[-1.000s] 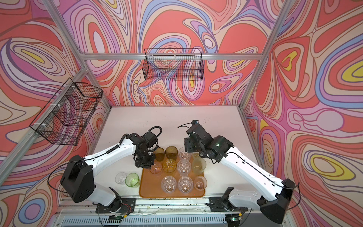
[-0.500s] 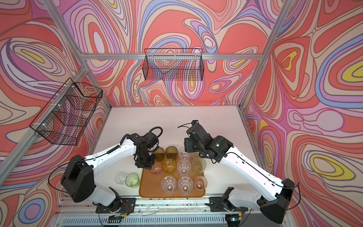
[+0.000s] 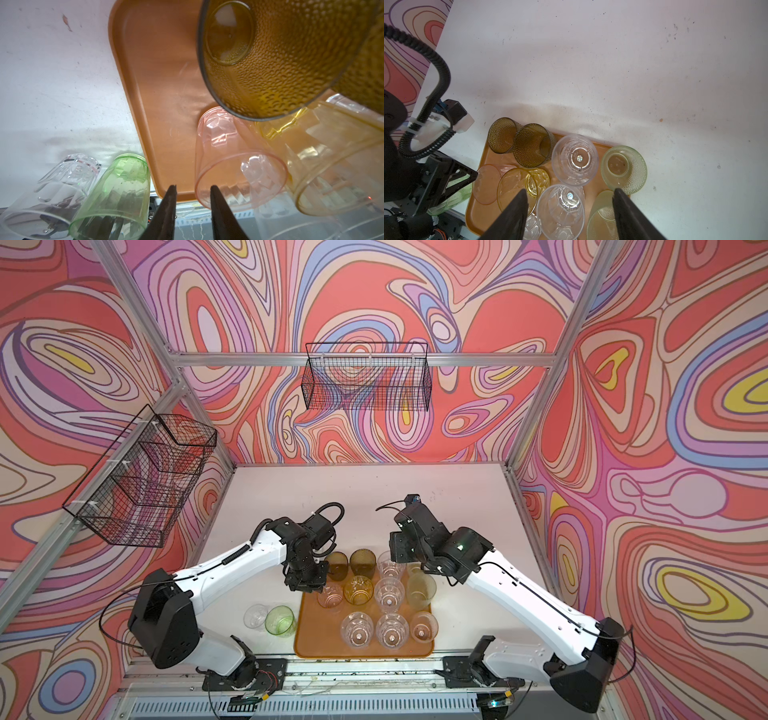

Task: Place the glasses into the tray
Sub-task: 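Lower the pink glass onto the tray and open the left gripper, then move the left gripper back over the green glass beside the tray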

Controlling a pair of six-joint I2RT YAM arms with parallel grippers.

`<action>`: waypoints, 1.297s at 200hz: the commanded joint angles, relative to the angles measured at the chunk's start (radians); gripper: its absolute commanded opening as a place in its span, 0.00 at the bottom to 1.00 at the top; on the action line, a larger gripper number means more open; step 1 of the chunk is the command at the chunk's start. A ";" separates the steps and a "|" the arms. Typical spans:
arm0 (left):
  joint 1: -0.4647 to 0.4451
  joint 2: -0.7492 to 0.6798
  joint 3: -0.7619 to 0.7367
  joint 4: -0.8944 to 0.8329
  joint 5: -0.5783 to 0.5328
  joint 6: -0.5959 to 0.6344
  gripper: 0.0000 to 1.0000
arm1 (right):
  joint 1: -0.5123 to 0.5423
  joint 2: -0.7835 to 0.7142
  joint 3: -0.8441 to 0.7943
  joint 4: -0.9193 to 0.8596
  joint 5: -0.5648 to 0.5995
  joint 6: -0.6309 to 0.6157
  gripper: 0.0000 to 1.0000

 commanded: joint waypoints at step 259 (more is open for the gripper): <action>0.088 -0.283 -0.144 -0.230 -0.028 -0.045 0.33 | -0.004 -0.011 -0.007 -0.005 -0.002 -0.053 0.67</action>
